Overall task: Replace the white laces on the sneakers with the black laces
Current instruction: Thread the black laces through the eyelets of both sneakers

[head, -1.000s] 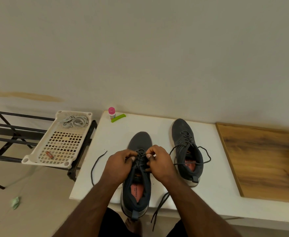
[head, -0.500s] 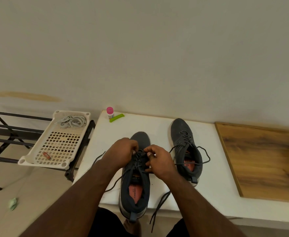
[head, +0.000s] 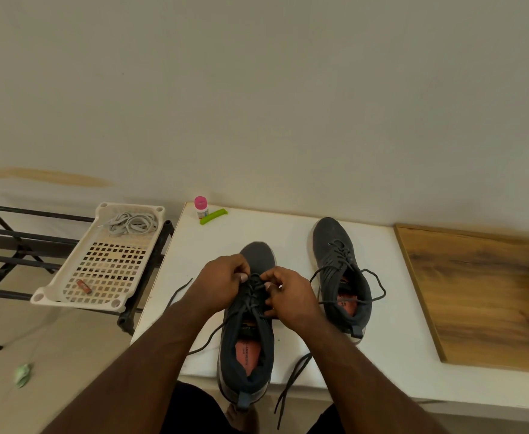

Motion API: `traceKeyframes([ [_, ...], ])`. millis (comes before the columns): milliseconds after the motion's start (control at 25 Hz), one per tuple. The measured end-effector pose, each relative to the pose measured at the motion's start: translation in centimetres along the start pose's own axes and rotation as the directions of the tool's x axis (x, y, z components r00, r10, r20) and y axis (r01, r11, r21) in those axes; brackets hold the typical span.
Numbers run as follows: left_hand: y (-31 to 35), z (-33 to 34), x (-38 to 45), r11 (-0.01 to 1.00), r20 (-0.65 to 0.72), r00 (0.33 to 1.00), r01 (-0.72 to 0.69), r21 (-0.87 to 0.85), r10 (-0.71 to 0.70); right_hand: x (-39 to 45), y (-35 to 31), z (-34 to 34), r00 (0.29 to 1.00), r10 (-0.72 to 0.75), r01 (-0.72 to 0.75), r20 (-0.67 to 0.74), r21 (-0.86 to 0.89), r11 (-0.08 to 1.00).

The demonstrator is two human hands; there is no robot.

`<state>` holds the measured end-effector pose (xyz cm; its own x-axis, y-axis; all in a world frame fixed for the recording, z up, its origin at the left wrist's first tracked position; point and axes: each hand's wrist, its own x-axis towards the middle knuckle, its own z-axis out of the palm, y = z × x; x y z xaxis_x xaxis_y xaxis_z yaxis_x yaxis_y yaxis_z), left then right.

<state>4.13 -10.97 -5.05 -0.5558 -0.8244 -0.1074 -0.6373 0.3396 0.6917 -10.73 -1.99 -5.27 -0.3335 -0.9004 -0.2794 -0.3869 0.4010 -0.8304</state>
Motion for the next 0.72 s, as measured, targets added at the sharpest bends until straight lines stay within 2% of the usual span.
traceKeyframes([
  [120,-0.2,0.3,-0.5,0.989,-0.060,0.996,0.050,-0.139,-0.059,0.0,0.0,0.0,1.000,-0.015,0.015,-0.008,-0.013,1.000],
  [200,-0.5,0.3,-0.9,0.985,-0.063,0.996,0.052,-0.167,-0.063,0.1,0.1,0.2,1.000,-0.012,0.012,-0.010,-0.008,1.000],
  [440,-0.3,-0.1,-0.4,0.997,-0.022,0.999,-0.051,-0.066,0.050,0.4,-0.2,0.1,0.999,-0.046,0.045,-0.011,-0.096,0.994],
  [600,-0.4,0.0,-1.0,0.975,-0.089,0.994,0.037,-0.221,-0.057,0.8,0.0,0.4,0.995,-0.097,0.092,-0.015,-0.202,0.975],
  [720,-0.7,0.1,-1.1,0.978,-0.072,0.996,0.038,-0.204,-0.054,1.1,-0.2,0.6,0.988,-0.151,0.143,0.010,-0.381,0.913],
])
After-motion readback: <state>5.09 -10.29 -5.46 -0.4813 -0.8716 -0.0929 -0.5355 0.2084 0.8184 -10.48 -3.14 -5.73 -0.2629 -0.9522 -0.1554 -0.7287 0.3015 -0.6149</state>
